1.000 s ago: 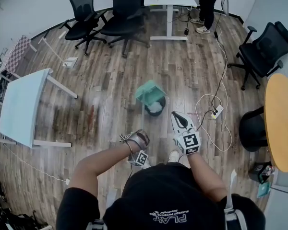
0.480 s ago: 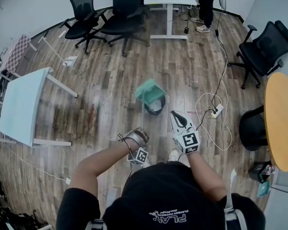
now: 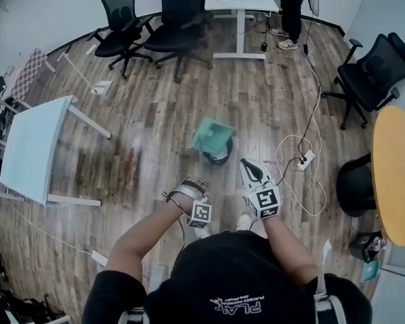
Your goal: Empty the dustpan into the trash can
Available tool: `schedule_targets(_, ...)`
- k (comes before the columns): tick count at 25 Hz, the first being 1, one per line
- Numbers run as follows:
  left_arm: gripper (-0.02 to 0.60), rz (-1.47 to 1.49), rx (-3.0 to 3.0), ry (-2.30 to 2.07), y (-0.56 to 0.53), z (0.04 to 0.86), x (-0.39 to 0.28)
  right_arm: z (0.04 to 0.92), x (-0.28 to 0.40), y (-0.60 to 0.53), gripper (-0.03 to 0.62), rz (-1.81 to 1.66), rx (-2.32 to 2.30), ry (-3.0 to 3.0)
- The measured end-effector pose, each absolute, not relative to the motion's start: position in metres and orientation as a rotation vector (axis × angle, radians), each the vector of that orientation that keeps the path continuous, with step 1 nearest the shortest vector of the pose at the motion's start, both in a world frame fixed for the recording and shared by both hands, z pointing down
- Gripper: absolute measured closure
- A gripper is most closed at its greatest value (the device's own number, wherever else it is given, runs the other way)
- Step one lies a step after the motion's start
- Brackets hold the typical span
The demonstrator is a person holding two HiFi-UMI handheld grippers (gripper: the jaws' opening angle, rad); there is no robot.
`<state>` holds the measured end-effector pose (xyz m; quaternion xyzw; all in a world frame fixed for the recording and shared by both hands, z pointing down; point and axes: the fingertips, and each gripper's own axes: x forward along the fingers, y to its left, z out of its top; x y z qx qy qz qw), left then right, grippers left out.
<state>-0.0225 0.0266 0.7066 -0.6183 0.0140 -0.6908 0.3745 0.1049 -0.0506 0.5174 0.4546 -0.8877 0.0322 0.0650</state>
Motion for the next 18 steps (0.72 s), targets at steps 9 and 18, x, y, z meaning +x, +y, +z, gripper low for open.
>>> schedule_targets(9,0.477,-1.748,-1.899,0.400,-0.003,0.685,-0.016,0.523,0.112,-0.050,0.569,0.102,1.369,-2.670)
schedule_targets(18,0.483,-1.671,-2.131,0.819,-0.034,0.652,-0.024,0.524,0.122,-0.059,0.569,0.107,1.349,-2.677)
